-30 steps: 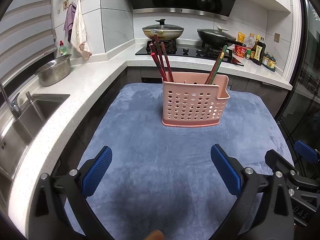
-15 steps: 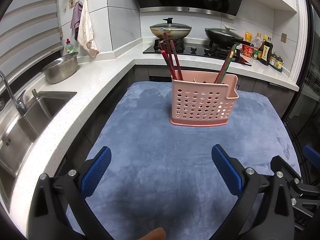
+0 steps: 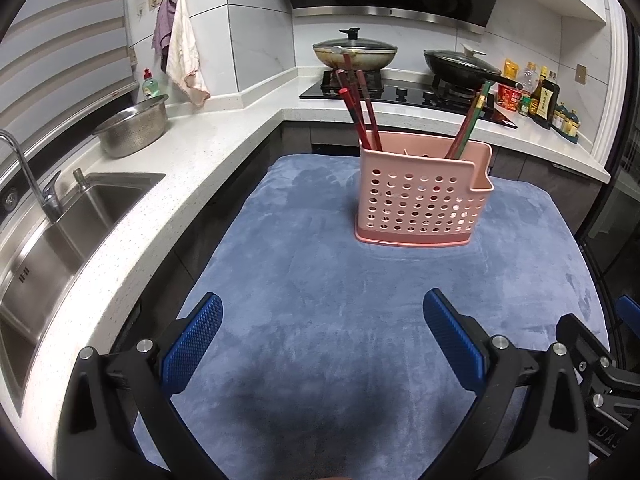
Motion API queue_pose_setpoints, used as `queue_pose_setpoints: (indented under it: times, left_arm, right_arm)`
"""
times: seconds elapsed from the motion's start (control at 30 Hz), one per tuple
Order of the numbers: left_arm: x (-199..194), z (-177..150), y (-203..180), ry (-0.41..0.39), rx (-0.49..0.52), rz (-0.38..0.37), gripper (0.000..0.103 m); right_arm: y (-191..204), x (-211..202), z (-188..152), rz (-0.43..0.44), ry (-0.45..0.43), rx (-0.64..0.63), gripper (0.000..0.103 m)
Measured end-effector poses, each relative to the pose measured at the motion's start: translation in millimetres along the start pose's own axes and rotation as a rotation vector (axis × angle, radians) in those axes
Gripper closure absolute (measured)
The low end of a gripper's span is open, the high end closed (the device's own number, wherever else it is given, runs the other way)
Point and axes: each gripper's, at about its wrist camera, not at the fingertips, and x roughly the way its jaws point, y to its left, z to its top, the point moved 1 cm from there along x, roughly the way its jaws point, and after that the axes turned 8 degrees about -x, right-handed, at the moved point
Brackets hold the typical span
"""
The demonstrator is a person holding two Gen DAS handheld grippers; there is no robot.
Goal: Organize utensils
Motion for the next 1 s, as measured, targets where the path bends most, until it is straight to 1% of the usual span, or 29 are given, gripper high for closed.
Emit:
queue_pose_setpoints:
  times: [0.37,1.0]
  left_arm:
    - [2.5,0.2,1.9,-0.004,-0.003,0.019,0.007]
    - [1.7,-0.3,1.6,-0.008,0.0,0.018,0.007]
  right_arm:
    - [-1.3,2.4,-0.4,-0.005,0.007,0.003,0.006]
    - [-1.9,2.7,-1.2,-0.008,0.005,0.008,0.006]
